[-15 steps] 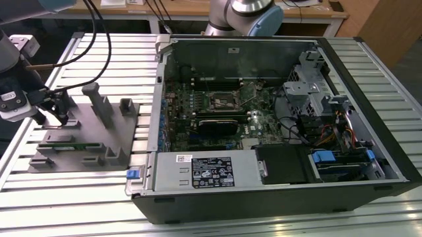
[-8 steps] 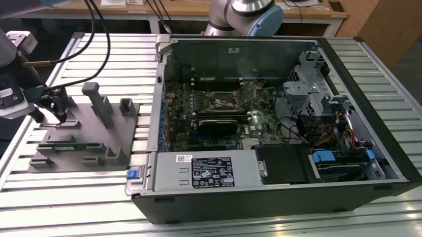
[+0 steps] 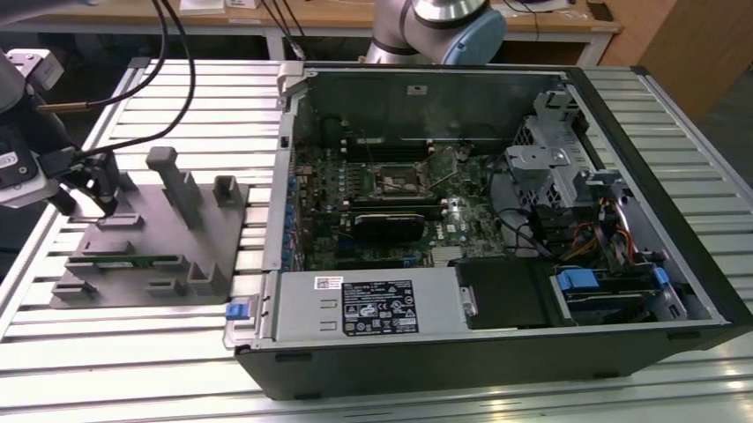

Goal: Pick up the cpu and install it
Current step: 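Pick up the cpu and move it towards the insertion slot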

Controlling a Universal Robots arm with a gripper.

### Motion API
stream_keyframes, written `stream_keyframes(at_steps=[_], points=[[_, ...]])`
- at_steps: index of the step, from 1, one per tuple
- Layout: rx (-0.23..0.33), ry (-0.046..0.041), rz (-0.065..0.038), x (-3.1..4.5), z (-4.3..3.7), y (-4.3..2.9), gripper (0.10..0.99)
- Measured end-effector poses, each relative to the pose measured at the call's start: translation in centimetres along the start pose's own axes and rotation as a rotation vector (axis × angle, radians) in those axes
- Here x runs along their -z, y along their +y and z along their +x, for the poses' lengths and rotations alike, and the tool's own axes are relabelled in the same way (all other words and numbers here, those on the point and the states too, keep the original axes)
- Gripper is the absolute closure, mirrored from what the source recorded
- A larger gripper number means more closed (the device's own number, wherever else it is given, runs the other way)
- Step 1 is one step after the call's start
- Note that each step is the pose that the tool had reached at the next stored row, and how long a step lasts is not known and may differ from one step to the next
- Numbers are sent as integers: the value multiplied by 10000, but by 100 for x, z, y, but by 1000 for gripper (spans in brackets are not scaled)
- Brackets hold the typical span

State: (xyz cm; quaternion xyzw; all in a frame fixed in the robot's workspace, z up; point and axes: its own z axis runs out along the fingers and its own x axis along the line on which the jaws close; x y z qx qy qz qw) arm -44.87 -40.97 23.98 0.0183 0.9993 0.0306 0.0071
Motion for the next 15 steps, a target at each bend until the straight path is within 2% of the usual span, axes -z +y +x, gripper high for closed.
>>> stream_keyframes(at_steps=[15], points=[[-1,2,-72,81,-1,5,545]])
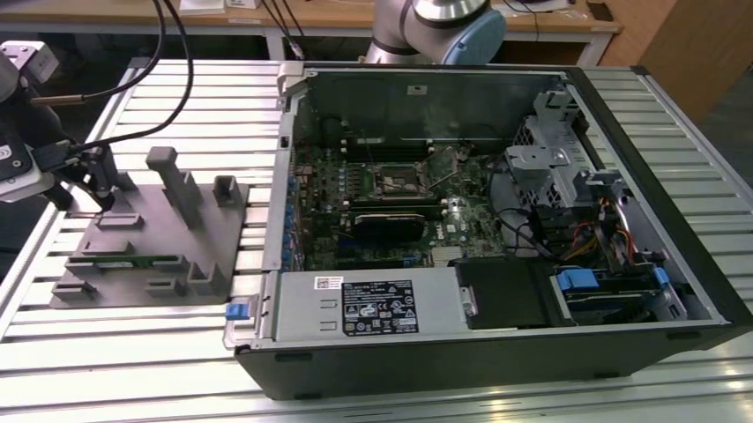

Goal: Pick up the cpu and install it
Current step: 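Pick up the cpu and move it towards the insertion slot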

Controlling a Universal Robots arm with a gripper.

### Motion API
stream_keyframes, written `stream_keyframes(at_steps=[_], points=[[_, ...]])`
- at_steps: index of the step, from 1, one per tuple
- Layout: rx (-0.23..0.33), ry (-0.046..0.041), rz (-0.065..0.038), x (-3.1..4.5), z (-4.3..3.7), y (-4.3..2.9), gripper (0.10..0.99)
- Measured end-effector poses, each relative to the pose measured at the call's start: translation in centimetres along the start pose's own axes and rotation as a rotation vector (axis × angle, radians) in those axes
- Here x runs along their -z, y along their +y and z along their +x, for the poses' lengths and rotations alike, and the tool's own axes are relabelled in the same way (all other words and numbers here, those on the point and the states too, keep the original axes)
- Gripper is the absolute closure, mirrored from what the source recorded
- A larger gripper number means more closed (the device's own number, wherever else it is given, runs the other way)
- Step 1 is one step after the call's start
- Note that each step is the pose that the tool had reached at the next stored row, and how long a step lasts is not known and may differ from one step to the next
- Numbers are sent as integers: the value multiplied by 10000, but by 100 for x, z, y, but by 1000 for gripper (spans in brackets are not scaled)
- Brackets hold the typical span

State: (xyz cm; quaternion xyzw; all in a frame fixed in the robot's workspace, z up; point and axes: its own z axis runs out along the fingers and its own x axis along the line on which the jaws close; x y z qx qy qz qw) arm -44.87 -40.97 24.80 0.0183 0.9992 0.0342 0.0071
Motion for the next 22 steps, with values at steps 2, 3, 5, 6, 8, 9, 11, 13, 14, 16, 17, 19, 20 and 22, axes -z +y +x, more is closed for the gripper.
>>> stream_keyframes(at_steps=[2,3,5,6,8,9,11,13,14,16,17,19,20,22], points=[[0,0,-5,8,0,0,545],[0,1,-8,11,0,1,545],[0,1,-13,18,0,1,545],[0,1,-15,22,0,2,545],[-1,1,-18,29,0,2,545],[-1,1,-20,32,0,3,545],[0,3,-23,40,0,4,545],[-1,1,-29,45,0,5,545],[-1,0,-33,46,0,5,545],[-1,3,-42,51,-1,5,545],[-1,4,-51,53,0,5,545],[-1,5,-73,59,0,6,545],[-1,3,-81,61,-1,6,545],[-1,3,-93,65,-1,6,545]])
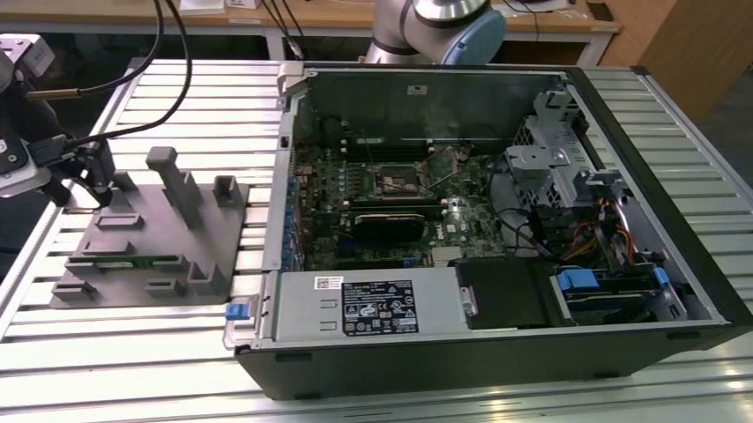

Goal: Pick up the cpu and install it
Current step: 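Pick up the cpu and move it towards the insertion slot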

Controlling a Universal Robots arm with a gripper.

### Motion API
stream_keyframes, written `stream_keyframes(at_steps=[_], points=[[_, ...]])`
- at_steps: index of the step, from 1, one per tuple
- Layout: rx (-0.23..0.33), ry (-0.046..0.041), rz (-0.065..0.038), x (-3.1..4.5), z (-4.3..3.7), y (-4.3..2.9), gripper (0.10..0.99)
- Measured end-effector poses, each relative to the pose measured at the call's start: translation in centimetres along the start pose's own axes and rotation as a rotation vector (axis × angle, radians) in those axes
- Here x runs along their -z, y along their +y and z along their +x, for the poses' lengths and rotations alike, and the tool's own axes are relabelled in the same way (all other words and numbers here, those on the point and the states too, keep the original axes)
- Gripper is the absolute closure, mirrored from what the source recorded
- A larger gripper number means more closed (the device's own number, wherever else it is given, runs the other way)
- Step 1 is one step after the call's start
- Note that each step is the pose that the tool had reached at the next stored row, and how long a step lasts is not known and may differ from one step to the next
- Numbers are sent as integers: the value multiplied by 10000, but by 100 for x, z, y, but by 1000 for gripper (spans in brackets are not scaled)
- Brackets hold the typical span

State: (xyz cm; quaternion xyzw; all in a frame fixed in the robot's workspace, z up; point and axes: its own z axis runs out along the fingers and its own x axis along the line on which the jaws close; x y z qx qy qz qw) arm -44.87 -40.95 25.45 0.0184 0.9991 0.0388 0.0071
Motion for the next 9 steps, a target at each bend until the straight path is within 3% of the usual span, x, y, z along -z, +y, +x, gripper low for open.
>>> stream_keyframes(at_steps=[9], points=[[-1,2,-13,52,0,9,545]])
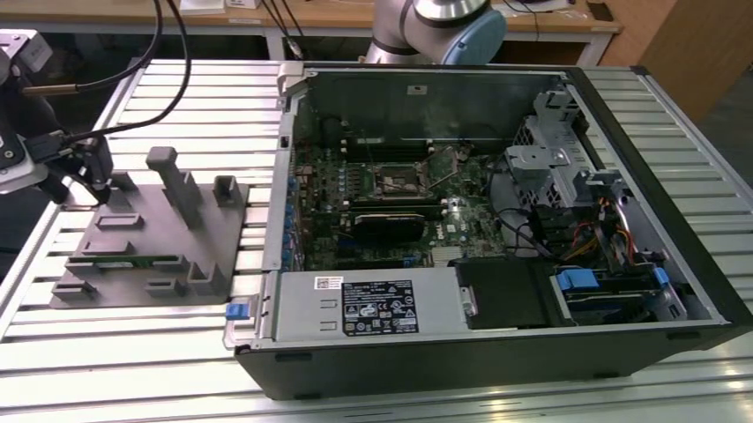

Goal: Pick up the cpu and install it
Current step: 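Pick up the cpu and move it towards the insertion slot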

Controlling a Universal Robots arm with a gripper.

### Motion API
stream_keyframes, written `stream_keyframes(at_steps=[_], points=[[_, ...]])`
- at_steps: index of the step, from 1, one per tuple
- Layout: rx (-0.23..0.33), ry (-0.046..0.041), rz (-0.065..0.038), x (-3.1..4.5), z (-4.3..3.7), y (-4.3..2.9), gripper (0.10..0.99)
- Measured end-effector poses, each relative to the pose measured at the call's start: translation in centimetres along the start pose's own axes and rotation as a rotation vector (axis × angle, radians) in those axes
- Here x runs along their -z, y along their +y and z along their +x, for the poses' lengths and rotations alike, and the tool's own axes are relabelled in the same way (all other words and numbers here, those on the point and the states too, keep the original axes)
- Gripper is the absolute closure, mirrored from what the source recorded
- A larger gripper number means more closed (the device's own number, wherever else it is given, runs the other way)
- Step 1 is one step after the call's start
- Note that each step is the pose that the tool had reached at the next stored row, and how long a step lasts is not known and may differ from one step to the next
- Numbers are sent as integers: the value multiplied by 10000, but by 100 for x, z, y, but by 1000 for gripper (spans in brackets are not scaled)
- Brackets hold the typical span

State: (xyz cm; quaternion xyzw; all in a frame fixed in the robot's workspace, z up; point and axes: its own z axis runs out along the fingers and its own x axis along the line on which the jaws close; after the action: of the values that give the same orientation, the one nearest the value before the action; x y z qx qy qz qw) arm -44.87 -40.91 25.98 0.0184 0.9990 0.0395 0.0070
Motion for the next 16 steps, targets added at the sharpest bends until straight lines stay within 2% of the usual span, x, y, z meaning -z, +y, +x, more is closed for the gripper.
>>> stream_keyframes(at_steps=[16], points=[[0,2,-18,190,-2,25,545]])
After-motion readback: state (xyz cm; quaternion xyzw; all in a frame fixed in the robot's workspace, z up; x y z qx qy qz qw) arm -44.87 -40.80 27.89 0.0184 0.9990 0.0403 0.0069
